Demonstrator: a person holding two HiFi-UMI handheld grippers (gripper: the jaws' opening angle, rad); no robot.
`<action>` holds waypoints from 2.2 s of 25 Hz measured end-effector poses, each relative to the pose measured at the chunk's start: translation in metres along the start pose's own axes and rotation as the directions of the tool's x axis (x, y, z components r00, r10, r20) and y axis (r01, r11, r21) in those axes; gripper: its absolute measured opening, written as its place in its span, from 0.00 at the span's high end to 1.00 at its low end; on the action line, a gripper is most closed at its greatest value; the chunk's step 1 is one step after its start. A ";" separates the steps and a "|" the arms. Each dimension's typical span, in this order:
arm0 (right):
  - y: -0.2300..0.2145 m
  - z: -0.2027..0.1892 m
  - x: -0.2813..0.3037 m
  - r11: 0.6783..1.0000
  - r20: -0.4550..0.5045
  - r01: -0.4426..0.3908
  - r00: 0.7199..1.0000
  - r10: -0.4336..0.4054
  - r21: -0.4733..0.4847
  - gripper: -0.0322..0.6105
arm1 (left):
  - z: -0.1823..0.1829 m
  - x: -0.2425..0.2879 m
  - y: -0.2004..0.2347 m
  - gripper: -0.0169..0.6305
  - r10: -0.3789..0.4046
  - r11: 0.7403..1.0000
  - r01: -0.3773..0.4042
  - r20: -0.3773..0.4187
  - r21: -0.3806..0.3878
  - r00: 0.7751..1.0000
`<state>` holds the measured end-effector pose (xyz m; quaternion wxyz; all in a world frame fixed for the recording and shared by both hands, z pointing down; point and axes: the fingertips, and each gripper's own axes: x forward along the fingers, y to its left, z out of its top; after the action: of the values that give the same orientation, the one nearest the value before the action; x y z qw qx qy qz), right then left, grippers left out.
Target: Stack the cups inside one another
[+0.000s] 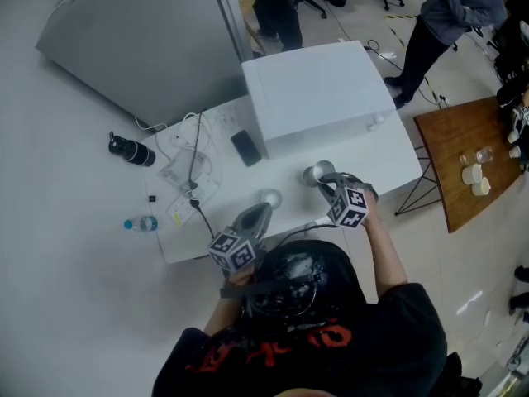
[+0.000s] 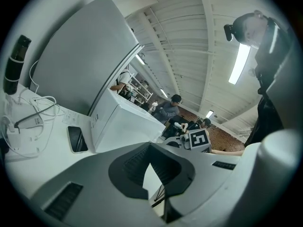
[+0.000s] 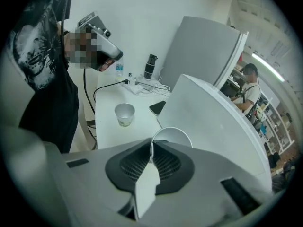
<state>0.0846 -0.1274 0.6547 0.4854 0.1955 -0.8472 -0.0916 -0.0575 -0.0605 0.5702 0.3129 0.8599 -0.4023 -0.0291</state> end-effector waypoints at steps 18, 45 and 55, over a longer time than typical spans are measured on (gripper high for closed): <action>0.023 -0.005 0.051 0.994 -0.063 -0.105 0.992 0.106 0.009 0.86 | 0.054 -0.056 0.049 0.97 0.342 0.920 -0.370 0.198 0.126 0.919; -0.024 -0.075 0.078 0.510 0.154 -0.196 0.980 0.123 0.837 0.84 | 0.076 -0.087 0.084 0.97 0.427 0.889 -0.456 0.289 0.037 0.857; -0.022 -0.073 0.103 0.565 0.017 -0.146 0.973 0.228 0.812 0.84 | 0.066 -0.100 0.090 0.97 0.457 0.878 -0.478 0.288 0.003 0.842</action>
<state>0.1055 -0.1883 0.7657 0.3879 0.3074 -0.7889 0.3641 -0.2053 -0.0664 0.5475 0.2185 0.7341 -0.6404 -0.0577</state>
